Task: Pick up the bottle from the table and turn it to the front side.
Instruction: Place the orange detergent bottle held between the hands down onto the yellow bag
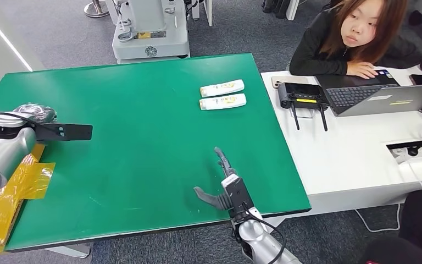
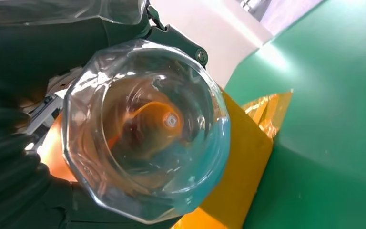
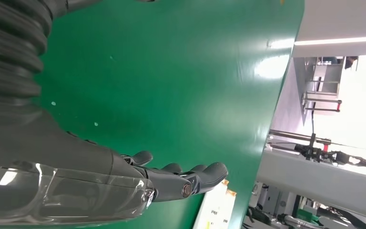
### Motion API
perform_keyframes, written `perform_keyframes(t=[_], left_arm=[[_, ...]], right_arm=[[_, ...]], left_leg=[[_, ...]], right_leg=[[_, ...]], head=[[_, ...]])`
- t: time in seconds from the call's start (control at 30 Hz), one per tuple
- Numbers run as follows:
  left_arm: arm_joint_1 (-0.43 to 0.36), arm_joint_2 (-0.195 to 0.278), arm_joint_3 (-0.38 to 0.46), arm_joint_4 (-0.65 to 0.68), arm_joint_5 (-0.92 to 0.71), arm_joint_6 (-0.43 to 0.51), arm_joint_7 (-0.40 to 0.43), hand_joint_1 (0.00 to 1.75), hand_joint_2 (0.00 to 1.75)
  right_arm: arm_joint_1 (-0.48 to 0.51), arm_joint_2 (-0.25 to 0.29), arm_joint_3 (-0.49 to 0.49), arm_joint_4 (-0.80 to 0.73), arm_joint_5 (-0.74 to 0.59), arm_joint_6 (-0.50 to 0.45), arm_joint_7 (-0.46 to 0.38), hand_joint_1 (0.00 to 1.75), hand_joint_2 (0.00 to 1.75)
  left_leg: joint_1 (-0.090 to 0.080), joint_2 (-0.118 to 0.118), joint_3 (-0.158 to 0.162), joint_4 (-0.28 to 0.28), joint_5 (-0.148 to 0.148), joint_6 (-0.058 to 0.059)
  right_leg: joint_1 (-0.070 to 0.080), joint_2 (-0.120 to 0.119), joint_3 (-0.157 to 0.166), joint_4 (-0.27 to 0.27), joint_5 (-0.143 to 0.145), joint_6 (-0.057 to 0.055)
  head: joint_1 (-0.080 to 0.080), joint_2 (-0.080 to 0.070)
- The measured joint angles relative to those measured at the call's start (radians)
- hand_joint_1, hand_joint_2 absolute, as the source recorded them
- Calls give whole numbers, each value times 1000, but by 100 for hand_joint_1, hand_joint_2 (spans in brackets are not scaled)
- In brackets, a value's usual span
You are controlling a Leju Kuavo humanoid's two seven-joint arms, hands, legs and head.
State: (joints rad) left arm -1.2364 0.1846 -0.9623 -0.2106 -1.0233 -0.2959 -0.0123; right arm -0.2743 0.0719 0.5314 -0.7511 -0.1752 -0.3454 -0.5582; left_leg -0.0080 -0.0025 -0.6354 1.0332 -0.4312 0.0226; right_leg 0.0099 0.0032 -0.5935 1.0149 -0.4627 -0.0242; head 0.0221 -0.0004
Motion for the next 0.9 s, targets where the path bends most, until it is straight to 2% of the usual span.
perform_keyframes(t=[0.33, 0.53, 0.9], left_arm=[[46, -2, 27, 3, 14, -61, 34, 175, 175], [66, -16, 43, 3, 28, -139, 70, 175, 175], [94, -18, 82, 3, 43, -217, 104, 175, 175]], right_arm=[[-43, -2, 55, 53, -82, -41, -17, 0, 175], [-53, -15, 74, 100, -136, -60, -38, 0, 175], [-120, -22, 140, 183, -191, -43, -22, 0, 175]], left_leg=[[0, 0, 0, 0, 0, 0], [0, -1, 0, 0, 0, 0], [0, 0, 0, 0, 0, 0]], right_leg=[[0, 0, 0, 0, 0, 0], [0, 0, 0, 0, 0, 0], [0, 0, 0, 0, 0, 0]], head=[[0, 0], [0, 0], [0, 0]])
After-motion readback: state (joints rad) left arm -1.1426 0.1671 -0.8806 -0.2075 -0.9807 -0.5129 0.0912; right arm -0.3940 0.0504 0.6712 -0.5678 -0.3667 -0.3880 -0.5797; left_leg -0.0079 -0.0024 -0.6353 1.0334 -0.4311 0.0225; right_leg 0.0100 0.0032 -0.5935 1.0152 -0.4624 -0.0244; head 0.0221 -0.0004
